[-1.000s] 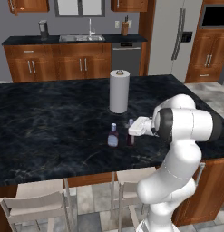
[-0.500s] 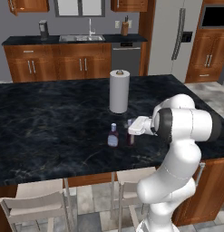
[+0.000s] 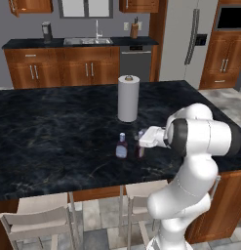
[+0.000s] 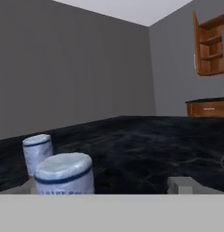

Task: The dining table condiment station is running low on condiment bottle. Refill the condiment station by opening the cabinet and taking the condiment bottle from the cabinet and placing it on the dining table.

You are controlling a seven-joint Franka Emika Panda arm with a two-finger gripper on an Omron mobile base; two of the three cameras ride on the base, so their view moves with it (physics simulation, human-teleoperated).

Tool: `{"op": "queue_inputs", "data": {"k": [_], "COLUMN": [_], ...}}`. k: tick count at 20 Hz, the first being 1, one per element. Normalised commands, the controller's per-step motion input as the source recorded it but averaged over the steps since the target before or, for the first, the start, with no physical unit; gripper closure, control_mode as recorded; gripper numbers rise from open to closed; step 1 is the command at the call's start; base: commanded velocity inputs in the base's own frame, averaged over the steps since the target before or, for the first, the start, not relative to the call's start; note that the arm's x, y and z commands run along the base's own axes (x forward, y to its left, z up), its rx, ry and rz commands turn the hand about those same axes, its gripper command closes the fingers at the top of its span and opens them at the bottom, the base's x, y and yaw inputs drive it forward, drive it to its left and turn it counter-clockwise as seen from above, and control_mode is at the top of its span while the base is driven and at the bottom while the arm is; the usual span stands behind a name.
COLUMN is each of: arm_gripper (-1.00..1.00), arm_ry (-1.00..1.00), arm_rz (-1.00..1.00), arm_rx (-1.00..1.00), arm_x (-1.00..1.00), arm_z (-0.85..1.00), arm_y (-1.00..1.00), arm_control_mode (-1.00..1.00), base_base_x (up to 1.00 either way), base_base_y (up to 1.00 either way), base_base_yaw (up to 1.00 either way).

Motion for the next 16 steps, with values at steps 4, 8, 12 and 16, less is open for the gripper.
{"op": "queue_inputs", "data": {"k": [4, 8, 12, 16], "arm_gripper": [-1.0, -1.0, -1.0, -1.0], "arm_ry": [-0.02, -0.01, -0.01, 0.0], "arm_rz": [0.0, 0.0, 0.01, 0.05], "arm_rx": [0.0, 0.0, 0.0, -0.02], "arm_x": [-0.11, -0.04, -0.01, -0.26], "arm_z": [0.25, 0.48, 0.55, 0.43], "arm_y": [0.0, 0.0, 0.0, 0.03], "arm_control_mode": [-1.0, -1.0, -1.0, -1.0], "base_base_x": [0.0, 0.0, 0.0, 0.0], "base_base_y": [0.0, 0.0, 0.0, 0.0], "base_base_yaw": [0.0, 0.0, 0.0, 0.0]}}
